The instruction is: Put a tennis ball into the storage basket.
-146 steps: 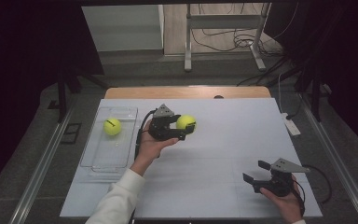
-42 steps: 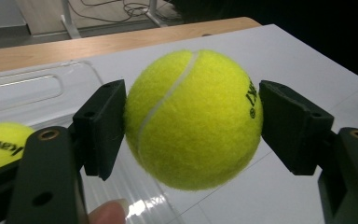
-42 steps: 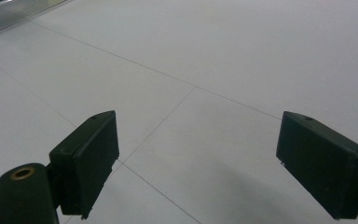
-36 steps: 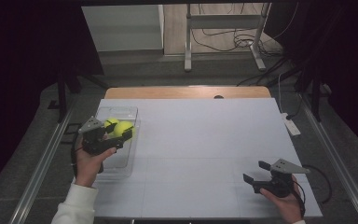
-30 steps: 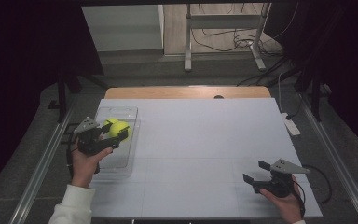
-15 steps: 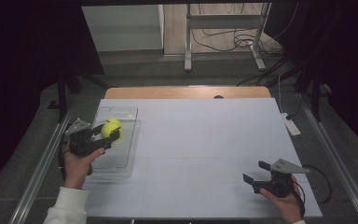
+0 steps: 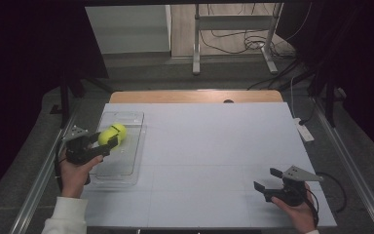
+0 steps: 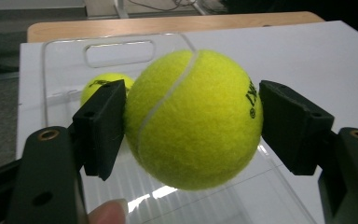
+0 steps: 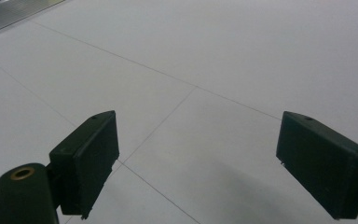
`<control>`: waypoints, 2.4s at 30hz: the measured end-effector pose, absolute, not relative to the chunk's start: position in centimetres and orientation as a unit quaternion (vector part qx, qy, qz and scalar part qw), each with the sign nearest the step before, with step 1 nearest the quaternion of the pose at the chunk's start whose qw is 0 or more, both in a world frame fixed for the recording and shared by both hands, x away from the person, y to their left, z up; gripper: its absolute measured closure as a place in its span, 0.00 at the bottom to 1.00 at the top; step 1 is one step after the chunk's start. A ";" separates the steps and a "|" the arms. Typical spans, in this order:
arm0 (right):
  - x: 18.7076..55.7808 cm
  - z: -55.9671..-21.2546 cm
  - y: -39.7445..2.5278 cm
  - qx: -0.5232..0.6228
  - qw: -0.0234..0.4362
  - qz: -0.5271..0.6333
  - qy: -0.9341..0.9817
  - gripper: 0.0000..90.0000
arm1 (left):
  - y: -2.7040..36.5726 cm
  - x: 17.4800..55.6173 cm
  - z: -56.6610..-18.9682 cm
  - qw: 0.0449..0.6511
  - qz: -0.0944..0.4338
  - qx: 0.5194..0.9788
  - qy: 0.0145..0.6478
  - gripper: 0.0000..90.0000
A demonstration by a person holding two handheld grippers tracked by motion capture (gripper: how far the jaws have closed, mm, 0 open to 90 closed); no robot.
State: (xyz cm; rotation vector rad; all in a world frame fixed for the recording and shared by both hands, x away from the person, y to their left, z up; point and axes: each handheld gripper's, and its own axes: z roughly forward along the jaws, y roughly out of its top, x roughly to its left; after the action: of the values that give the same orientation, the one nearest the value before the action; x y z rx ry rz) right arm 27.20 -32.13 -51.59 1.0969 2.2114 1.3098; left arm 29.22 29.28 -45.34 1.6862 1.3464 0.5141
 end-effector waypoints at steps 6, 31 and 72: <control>27.2 -51.6 -32.1 0.386 0.173 0.461 0.780 0.15 | 29.8 29.5 -45.9 0.433 0.207 0.679 0.555 0.31; 27.3 -51.7 -32.1 0.387 0.173 0.459 0.780 0.15 | 29.6 30.5 -47.1 0.364 0.197 0.701 0.581 0.31; 27.2 -51.6 -32.2 0.386 0.172 0.461 0.780 0.15 | 29.2 30.8 -47.4 0.331 0.201 0.715 0.583 0.21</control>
State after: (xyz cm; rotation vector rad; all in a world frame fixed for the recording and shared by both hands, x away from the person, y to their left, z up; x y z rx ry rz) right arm 27.24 -32.18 -51.65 1.0965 2.2146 1.3094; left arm 30.83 29.20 -47.44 1.8682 1.5238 0.5257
